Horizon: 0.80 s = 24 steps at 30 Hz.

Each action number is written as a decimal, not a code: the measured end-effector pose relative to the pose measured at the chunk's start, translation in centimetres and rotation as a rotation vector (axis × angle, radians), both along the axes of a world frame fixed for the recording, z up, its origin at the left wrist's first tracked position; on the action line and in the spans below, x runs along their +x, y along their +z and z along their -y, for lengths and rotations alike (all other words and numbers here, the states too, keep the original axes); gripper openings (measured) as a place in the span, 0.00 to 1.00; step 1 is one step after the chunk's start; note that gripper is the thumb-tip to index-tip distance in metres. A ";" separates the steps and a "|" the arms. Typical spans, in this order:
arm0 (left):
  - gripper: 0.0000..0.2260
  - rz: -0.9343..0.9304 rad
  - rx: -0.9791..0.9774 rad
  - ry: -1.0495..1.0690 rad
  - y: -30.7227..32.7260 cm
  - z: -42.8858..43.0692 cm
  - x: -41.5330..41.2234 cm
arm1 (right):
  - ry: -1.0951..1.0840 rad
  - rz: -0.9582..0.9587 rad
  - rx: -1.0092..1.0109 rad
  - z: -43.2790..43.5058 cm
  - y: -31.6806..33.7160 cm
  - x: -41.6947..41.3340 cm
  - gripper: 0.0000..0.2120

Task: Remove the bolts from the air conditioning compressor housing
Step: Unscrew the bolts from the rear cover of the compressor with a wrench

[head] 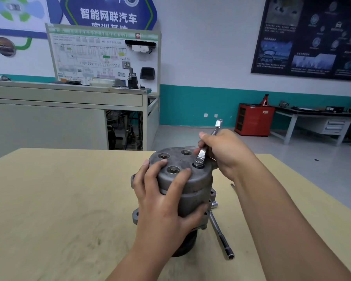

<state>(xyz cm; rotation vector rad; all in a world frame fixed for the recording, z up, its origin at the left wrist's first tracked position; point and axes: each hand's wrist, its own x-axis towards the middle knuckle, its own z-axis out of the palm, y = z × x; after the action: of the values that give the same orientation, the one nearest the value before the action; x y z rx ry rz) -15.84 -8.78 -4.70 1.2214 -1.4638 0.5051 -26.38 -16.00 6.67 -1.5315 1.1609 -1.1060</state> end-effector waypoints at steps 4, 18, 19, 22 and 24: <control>0.25 0.023 -0.025 0.008 0.0 0.2 -0.1 | -0.025 -0.311 -0.144 -0.2 0.6 1.1 0.13; 0.27 0.016 0.014 -0.015 0.1 0.5 -0.4 | -0.179 -0.174 -0.810 -5.4 -3.6 1.9 0.04; 0.27 0.013 0.017 -0.014 0.1 0.4 -0.4 | -0.207 -0.135 -0.872 -5.3 -4.1 2.0 0.04; 0.25 0.003 0.036 -0.006 0.2 0.3 -0.4 | -0.271 -0.077 -1.034 -5.0 -5.3 2.1 0.06; 0.25 0.006 0.039 -0.004 0.1 0.2 -0.4 | -0.297 -0.004 -1.075 -4.8 -6.4 1.8 0.09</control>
<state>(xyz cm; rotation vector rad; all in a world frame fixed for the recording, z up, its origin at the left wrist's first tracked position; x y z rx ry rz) -16.28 -9.02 -4.58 1.2480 -1.4868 0.4799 -24.60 -11.19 0.30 -2.1590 0.8107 -2.1362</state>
